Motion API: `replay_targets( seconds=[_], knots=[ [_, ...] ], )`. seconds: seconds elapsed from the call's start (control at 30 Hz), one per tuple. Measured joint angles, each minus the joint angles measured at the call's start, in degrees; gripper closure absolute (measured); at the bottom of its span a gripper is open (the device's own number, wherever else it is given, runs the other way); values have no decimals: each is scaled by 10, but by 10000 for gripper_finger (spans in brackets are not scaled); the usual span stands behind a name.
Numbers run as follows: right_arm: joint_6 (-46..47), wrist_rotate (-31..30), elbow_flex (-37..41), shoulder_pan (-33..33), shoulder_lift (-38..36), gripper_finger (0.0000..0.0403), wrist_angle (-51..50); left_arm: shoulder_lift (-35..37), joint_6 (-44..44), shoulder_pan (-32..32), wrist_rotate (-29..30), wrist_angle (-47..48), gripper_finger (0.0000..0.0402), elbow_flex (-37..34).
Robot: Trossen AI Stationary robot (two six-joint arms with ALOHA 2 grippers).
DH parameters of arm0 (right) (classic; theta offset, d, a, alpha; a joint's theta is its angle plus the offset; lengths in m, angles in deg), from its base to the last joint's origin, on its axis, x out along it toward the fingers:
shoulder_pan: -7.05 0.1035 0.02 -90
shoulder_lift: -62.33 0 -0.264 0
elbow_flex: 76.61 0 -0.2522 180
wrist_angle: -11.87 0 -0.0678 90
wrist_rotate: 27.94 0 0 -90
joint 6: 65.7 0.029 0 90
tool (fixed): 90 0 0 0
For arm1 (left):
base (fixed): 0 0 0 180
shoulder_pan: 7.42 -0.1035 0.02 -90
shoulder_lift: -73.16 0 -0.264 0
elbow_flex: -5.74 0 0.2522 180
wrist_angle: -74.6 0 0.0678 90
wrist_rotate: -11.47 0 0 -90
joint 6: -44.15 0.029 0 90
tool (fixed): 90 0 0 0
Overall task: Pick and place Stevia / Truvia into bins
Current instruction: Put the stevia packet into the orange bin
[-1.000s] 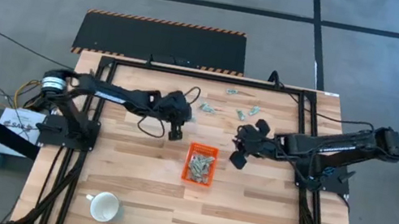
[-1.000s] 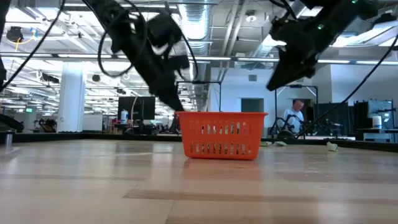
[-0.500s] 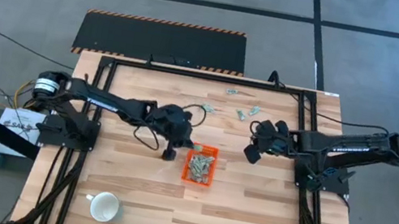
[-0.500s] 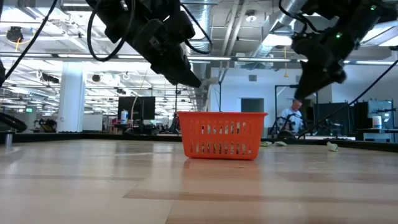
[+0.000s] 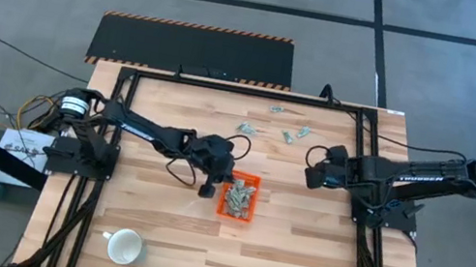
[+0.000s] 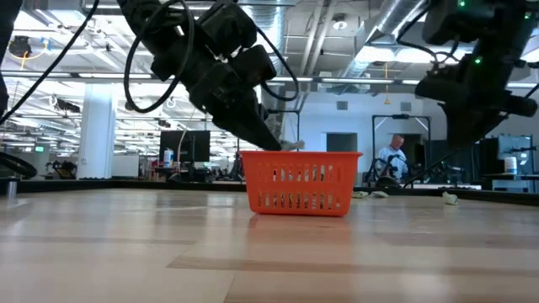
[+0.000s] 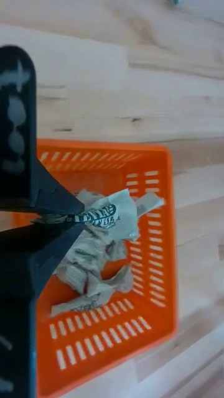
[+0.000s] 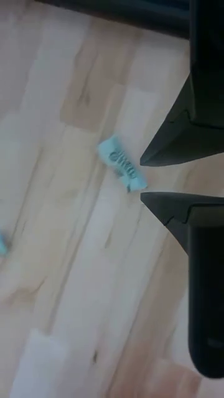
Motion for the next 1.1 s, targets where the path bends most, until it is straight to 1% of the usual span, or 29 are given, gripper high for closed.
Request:
replay_targets(
  seconds=[0.1, 0.17, 0.27, 0.37, 0.53, 0.63, 0.77, 0.87, 0.97, 1.1],
  knots=[
    [-8, 10, 0, 0, 0, 333, -6, 0, 8, 0, -1, 0, 391, 0],
    [12, 10, 0, 0, 0, 333, -3, 0, 19, 0, -2, 1, 383, 0],
    [45, 10, 0, 0, 0, 331, -4, 0, 35, 0, -10, 2, 357, 0],
    [61, 11, 0, 0, 0, 322, -5, 0, 57, 0, -11, 12, 321, 0],
    [81, 9, 0, 0, 0, 284, -3, 0, 62, -3, -10, 20, 270, 3],
    [120, 0, 2, 0, 0, 251, -1, 2, 64, -10, -7, 61, 251, 25],
    [188, -5, 31, -2, 1, 208, 22, 20, 66, -22, -6, 151, 238, 62],
    [214, -5, 57, -9, 1, 182, 57, 41, 71, -27, -6, 175, 237, 69],
    [215, -10, 76, -27, 1, 168, 102, 60, 72, -32, -7, 187, 239, 67],
    [214, -7, 85, -56, 23, 164, 116, 71, 72, -36, -6, 196, 239, 67]
  ],
)
